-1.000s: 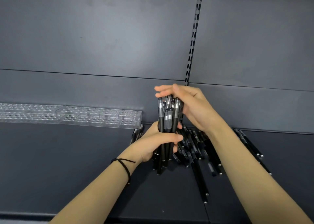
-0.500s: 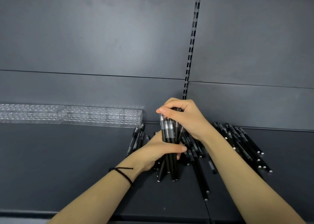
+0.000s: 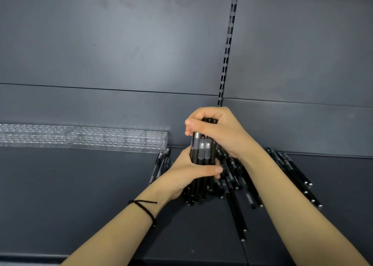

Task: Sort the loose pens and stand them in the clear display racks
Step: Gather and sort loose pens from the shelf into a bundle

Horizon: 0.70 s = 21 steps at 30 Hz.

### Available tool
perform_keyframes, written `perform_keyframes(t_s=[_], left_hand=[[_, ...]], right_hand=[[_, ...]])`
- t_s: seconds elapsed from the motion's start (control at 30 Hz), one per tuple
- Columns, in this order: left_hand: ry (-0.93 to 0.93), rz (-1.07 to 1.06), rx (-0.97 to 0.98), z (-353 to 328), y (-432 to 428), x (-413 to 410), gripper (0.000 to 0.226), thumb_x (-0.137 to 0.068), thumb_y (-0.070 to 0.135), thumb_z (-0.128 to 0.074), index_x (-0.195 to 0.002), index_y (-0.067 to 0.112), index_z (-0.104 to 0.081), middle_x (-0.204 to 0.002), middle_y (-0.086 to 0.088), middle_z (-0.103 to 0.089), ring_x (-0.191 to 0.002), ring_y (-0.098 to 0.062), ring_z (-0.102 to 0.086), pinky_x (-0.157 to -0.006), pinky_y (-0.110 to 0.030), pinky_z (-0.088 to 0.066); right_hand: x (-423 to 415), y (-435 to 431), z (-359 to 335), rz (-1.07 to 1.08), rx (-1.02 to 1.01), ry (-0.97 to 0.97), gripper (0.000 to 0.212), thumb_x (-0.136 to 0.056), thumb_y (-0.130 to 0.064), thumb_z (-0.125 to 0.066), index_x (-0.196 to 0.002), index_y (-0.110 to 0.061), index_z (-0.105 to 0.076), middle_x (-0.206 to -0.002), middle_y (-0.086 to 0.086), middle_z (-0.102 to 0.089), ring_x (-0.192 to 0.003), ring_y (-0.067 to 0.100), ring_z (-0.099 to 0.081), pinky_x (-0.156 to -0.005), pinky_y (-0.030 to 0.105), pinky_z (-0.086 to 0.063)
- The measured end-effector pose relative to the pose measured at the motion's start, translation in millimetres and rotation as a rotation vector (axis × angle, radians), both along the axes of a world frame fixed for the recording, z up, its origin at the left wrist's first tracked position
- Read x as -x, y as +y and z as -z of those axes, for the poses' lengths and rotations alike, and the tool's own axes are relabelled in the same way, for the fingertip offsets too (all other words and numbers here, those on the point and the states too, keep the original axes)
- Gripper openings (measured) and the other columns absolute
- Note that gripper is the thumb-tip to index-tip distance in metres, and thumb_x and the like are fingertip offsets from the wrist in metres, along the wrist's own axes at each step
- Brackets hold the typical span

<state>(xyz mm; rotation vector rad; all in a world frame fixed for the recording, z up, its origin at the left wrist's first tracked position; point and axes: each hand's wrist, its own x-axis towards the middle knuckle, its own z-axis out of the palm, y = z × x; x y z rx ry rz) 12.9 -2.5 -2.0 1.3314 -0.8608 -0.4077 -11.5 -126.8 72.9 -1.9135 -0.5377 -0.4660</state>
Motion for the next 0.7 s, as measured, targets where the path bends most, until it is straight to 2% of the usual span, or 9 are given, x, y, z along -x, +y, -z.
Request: perform_keyframes(t_s=[0.07, 0.17, 0.27, 0.37, 0.5, 0.6, 0.7], left_hand=[[0.001, 0.037, 0.013, 0.4, -0.6, -0.1, 0.017, -0.075, 0.004, -0.074, -0.090, 0.010, -0.068, -0.081, -0.004, -0.071, -0.078, -0.016, -0.068, -0.079, -0.028, -0.054], [0.039, 0.072, -0.020, 4.5, 2.4, -3.3, 0.017, -0.075, 0.006, -0.072, -0.091, 0.011, -0.068, -0.081, -0.007, -0.070, -0.079, -0.018, -0.068, -0.078, -0.029, -0.054], [0.082, 0.105, -0.069, 11.4, 5.4, -6.2, 0.018, -0.081, -0.001, -0.069, -0.096, 0.009, -0.064, -0.077, -0.007, -0.069, -0.075, -0.020, -0.066, -0.074, -0.031, -0.054], [0.106, 0.113, -0.104, 12.9, 5.5, -5.6, 0.021, -0.086, -0.005, -0.065, -0.101, 0.009, -0.059, -0.075, -0.004, -0.068, -0.073, -0.020, -0.065, -0.071, -0.032, -0.055], [0.079, 0.129, -0.115, 13.4, 4.9, -5.5, 0.025, -0.082, 0.004, -0.070, -0.105, 0.004, -0.059, -0.073, -0.003, -0.069, -0.072, -0.020, -0.064, -0.074, -0.031, -0.055], [0.085, 0.122, -0.142, 15.3, 5.2, -4.8, 0.021, -0.085, -0.002, -0.068, -0.104, 0.006, -0.061, -0.072, -0.004, -0.069, -0.072, -0.019, -0.065, -0.072, -0.028, -0.054], [0.098, 0.067, -0.132, 15.8, 3.1, -5.0, 0.010, -0.088, -0.001, -0.065, -0.096, 0.005, -0.063, -0.074, -0.004, -0.068, -0.069, -0.017, -0.065, -0.069, -0.028, -0.055]], right_hand=[[1.7, 2.4, -3.2, 0.001, 0.033, -0.007, 0.028, -0.090, -0.028, -0.064, -0.066, -0.014, -0.068, -0.072, 0.005, -0.069, -0.069, 0.008, -0.059, -0.072, 0.024, -0.045], [1.7, 1.7, 0.4, 0.017, 0.110, 0.025, 0.035, -0.096, -0.029, -0.056, -0.069, -0.011, -0.069, -0.075, 0.005, -0.069, -0.066, -0.001, -0.056, -0.071, 0.017, -0.040], [0.7, -1.9, 10.7, 0.023, 0.167, 0.099, 0.032, -0.099, -0.024, -0.052, -0.078, -0.012, -0.072, -0.081, 0.000, -0.072, -0.076, -0.001, -0.062, -0.078, 0.013, -0.043], [2.2, -6.5, 13.8, -0.003, 0.120, 0.145, 0.034, -0.102, -0.026, -0.045, -0.088, -0.015, -0.075, -0.087, 0.000, -0.074, -0.088, 0.006, -0.068, -0.086, 0.013, -0.045], [5.2, -9.8, 14.9, -0.026, 0.174, 0.174, 0.049, -0.098, -0.045, -0.035, -0.103, -0.017, -0.075, -0.114, -0.009, -0.071, -0.116, -0.002, -0.057, -0.107, 0.018, -0.032], [6.7, -14.4, 18.4, -0.044, 0.242, 0.206, 0.057, -0.094, -0.054, -0.026, -0.115, -0.024, -0.071, -0.128, -0.018, -0.062, -0.125, -0.009, -0.046, -0.107, 0.014, -0.024], [4.9, -19.4, 18.8, -0.004, 0.210, 0.186, 0.060, -0.097, -0.055, -0.017, -0.122, -0.030, -0.066, -0.130, -0.021, -0.059, -0.125, -0.010, -0.046, -0.103, 0.009, -0.023]])
